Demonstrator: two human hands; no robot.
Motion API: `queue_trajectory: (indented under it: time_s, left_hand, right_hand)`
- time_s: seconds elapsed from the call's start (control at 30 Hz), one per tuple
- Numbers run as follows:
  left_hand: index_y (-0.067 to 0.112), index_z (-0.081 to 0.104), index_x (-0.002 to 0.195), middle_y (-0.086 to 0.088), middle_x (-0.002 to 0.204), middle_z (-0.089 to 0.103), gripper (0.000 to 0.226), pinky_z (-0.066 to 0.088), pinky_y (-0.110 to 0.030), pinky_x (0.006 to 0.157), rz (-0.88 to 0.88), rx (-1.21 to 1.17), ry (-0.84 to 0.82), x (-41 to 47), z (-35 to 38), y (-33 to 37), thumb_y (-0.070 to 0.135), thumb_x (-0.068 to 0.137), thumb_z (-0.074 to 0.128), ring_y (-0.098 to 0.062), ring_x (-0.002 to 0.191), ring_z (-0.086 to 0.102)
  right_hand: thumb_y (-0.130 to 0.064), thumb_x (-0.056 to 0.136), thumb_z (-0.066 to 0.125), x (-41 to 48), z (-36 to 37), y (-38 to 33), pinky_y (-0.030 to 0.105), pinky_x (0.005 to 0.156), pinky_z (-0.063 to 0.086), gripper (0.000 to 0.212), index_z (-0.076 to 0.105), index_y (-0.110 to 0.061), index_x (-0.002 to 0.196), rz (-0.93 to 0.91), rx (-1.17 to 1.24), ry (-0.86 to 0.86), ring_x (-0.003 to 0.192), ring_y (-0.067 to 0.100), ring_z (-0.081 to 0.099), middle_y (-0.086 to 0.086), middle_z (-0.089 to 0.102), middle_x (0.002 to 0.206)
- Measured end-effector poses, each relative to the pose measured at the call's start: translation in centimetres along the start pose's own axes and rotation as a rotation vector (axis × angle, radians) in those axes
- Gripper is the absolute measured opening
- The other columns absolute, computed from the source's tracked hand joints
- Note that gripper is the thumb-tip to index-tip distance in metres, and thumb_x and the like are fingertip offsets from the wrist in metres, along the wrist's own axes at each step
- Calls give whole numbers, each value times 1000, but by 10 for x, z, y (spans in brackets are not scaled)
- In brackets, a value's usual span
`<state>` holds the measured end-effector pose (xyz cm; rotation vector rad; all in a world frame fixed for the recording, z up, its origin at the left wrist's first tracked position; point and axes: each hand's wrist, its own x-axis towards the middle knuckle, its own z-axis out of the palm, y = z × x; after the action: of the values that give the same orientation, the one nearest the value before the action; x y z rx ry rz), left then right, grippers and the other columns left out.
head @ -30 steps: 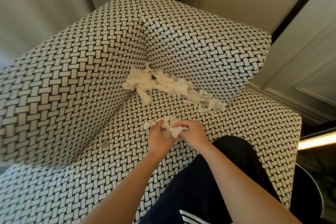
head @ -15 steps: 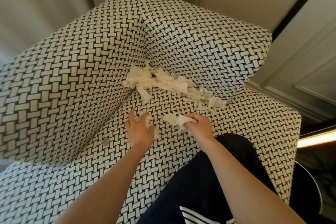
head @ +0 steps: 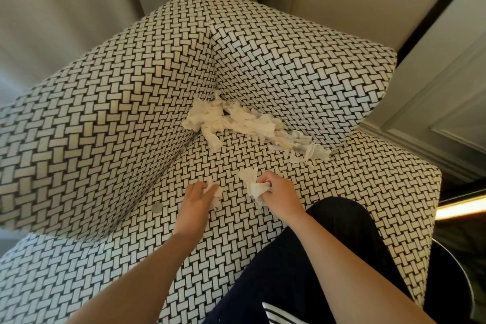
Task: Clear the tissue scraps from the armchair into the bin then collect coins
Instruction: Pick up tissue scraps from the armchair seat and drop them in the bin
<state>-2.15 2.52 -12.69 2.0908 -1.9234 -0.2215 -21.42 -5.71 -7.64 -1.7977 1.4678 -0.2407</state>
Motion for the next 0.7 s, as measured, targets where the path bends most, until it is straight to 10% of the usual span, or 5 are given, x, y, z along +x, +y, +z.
queue_trajectory:
  time_s: [0.13,0.3,0.4,0.7]
  left_hand:
    - [8,53,128,-11,123,52,40,47,-37,96,25,-30,-44,-12,2,0,14,89,55,-27,116,44]
    - [11,49,135,-9,126,49,47,47,-37,95,-8,-147,-81,-12,-5,-1,17,89,60,-25,120,42]
    - [6,63,118,-11,105,60,40,57,-37,76,34,-114,-50,-5,-7,-3,3,79,71,-27,98,58]
    - [10,59,126,-5,103,58,33,43,-18,81,-264,-310,-104,16,-20,14,6,93,52,-13,90,49]
  right_hand:
    - [-7,90,54,-3,0,-4,36,83,54,49,41,-24,134,-8,-46,-84,103,19,58,6,55,124]
    - [-13,92,54,-2,7,4,41,89,49,81,3,-42,148,-47,-298,-250,105,20,54,6,49,124]
    - [-11,92,54,-3,10,5,39,89,49,74,15,-41,148,-68,-395,-252,107,22,52,6,45,126]
    - [-4,85,62,-2,-3,-2,21,75,44,28,65,-9,112,37,-119,-9,96,17,57,9,62,113]
